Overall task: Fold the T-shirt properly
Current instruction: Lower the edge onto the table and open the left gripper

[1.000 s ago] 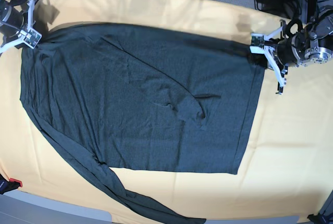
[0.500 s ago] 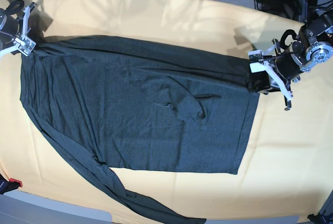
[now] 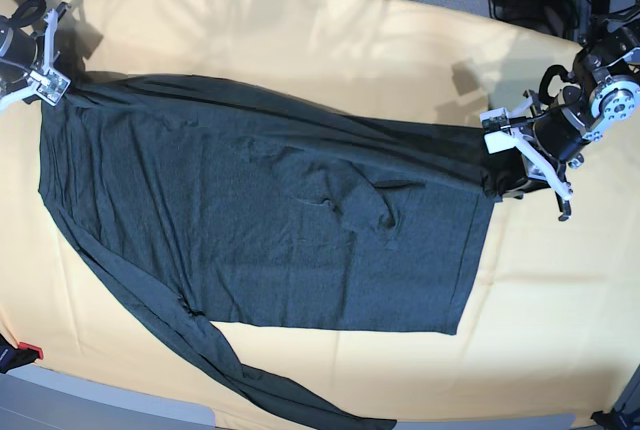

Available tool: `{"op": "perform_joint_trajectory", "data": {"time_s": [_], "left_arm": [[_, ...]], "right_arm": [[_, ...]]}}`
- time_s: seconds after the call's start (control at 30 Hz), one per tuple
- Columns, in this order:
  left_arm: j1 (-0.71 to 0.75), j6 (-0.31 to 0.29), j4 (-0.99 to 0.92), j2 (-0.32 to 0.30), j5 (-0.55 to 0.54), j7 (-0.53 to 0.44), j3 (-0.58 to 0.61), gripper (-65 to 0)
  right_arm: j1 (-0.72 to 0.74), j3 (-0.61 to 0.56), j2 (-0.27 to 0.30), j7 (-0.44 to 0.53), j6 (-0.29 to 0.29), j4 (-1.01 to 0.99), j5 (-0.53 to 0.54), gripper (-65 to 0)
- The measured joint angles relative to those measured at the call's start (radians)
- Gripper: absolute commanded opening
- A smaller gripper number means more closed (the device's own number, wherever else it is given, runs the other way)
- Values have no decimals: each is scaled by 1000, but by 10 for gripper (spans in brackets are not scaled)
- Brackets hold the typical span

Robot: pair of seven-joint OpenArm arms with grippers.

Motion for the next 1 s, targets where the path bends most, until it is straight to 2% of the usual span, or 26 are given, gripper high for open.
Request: {"op": "perform_joint_trajectory", "data": {"time_s": [0.07,0.2,0.23,0.3,0.33,0.37,0.4,0.43,0.53,0.63,0.67,0.7,0.77,0.8,0.87,0.9,0.93,1.0], "left_arm": [[0,-32,0,0,0,1,0,-650],[0,-34,0,0,1,0,0,-650],[-5,-34,0,0,13,0,1,-646],[-28,-36,0,1,16,18,2,-492],[-45,-32,0,1,2,36,2,-407],[-62,-27,0,0,-39,48,2,-328],[-75,-24,-1,-3,-80,51,0,-268],[-84,-26,-1,-3,-93,52,0,-237],[-101,-30,0,0,-105,79,2,-232],[-122,49,0,-8,-101,89,2,-232],[-125,48,0,-18,-103,89,0,-232],[-125,37,1,-26,-118,93,0,-232],[-124,-48,1,-36,-157,114,0,-232],[-122,-84,1,-38,-176,116,1,-232],[-122,-127,2,-46,-204,113,1,-232],[-122,-137,2,-51,-212,113,1,-232],[-122,-145,1,-54,-219,119,1,-232],[-122,-182,1,-52,-266,113,1,-232]], "right_arm": [[0,0,0,0,0,0,0,-650],[3,0,0,0,0,0,-7,-647],[13,-1,0,0,-1,0,-27,-560],[45,-3,-1,1,-47,0,-46,-363],[64,-3,0,1,-78,0,-45,-291],[76,-3,1,1,-105,0,-46,-261],[88,-3,1,1,-124,0,-46,-260],[98,-3,0,2,-151,0,-45,-260],[136,-3,-2,-17,-216,0,-53,-267],[164,-3,0,-44,-256,0,-21,-354],[163,-3,0,-67,-256,0,5,-386],[163,-3,0,-107,-203,2,31,-415],[161,-3,-1,-162,-29,1,116,-455],[158,-3,-1,-187,36,1,182,-485],[152,-6,-3,-212,22,4,259,-571],[155,-5,-2,-246,18,4,282,-580],[156,-5,0,-269,13,4,301,-570],[156,-5,-1,-289,15,3,350,-469]]}}
